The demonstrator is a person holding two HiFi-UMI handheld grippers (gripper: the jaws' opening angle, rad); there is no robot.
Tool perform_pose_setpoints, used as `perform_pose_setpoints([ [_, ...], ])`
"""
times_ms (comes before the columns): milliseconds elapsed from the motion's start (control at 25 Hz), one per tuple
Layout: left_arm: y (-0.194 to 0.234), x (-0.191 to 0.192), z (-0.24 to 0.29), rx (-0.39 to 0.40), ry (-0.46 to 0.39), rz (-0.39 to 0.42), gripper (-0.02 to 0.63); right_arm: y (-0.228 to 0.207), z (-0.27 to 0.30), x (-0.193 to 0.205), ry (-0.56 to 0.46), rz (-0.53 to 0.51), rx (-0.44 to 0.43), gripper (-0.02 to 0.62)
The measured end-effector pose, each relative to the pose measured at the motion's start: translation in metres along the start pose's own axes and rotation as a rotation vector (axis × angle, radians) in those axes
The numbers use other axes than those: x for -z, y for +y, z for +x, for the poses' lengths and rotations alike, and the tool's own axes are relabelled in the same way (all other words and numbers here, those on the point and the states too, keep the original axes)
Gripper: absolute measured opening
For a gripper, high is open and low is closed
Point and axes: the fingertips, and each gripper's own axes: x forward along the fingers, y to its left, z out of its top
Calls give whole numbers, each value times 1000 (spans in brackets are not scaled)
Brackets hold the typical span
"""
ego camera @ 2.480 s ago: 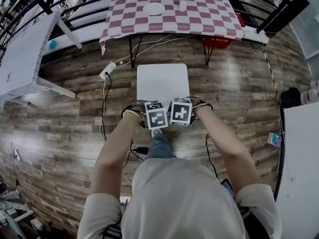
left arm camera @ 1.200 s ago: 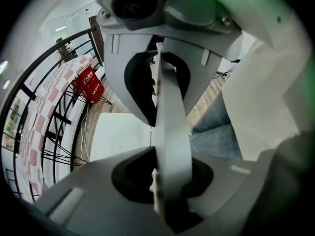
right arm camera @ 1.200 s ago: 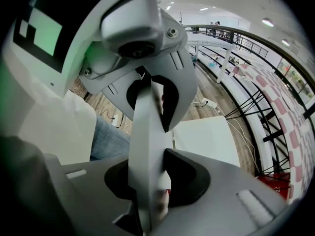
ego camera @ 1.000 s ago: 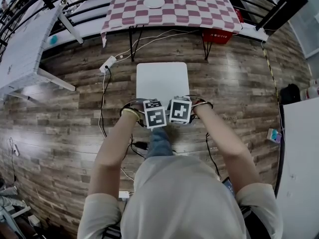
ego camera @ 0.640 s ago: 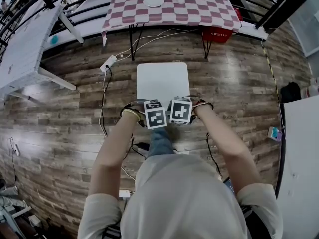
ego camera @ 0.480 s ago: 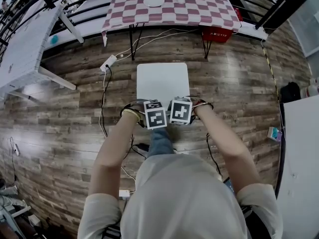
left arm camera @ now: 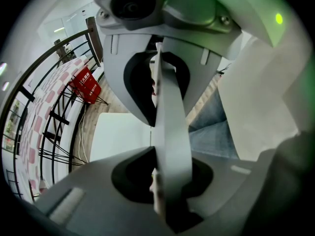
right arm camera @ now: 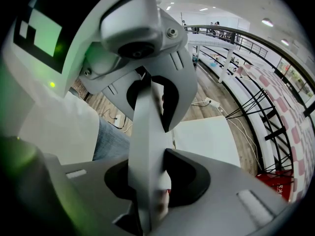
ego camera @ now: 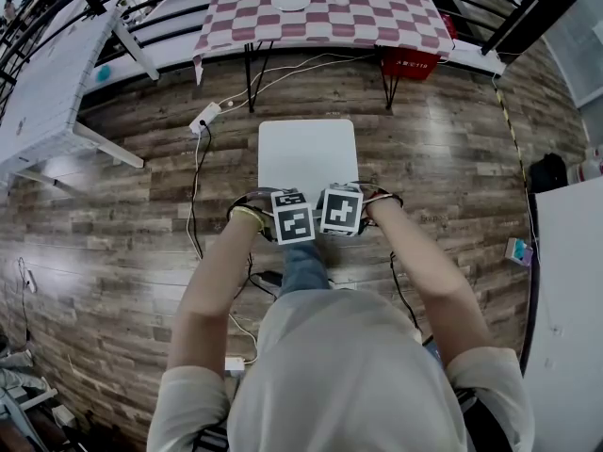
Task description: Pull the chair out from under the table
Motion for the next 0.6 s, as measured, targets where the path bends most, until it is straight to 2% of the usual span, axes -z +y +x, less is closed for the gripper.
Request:
perform_pose_setpoints([
  [600,-23,-1,1,-2,-2,-3,80,22,3,-1,-7,-11,2,97],
])
